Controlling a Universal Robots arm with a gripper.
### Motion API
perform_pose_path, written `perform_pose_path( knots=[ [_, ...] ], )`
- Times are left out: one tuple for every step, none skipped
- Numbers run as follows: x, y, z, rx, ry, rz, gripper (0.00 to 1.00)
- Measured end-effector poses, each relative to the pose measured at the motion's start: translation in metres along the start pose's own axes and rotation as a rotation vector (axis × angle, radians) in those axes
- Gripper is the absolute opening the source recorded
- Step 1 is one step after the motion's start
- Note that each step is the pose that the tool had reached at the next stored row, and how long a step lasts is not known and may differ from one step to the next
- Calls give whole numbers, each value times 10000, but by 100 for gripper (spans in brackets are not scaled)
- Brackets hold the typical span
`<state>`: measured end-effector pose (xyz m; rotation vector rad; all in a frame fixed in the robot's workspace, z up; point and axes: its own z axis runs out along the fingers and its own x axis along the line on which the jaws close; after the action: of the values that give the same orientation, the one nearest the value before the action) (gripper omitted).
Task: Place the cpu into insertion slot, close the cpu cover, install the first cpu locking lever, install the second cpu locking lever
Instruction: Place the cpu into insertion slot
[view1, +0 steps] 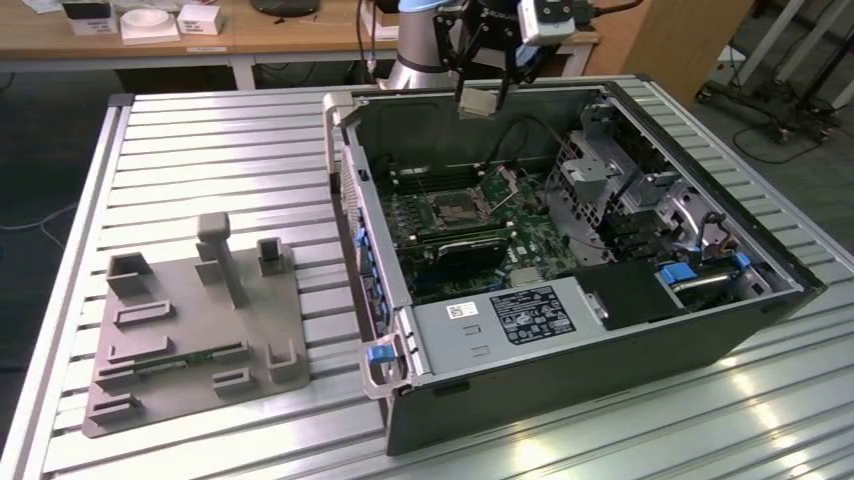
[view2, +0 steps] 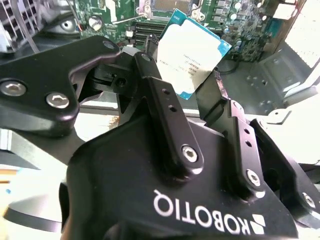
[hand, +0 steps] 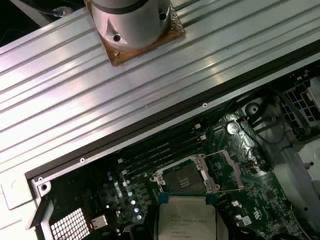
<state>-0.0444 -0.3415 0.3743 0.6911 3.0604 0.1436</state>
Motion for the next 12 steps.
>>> perform_pose_path(
  knots=[
    [1, -1, 1, -1, -8, 99, 54],
    [4, -2, 2, -2, -14, 171, 54],
    [5, -3, 2, -2, -17, 202, 54],
    [5, -3, 2, -2, -17, 203, 54],
    [5, -3, 2, -3, -18, 208, 54],
    [5, -3, 2, -3, -18, 212, 54],
    [5, -3, 3, -4, -18, 212, 54],
    [5, -3, 2, -4, -19, 212, 54],
    [5, -3, 3, -4, -18, 213, 54],
    [5, -3, 3, -4, -19, 213, 54],
    [5, -3, 3, -4, -19, 214, 54],
    [5, -3, 3, -4, -19, 215, 54]
  ],
)
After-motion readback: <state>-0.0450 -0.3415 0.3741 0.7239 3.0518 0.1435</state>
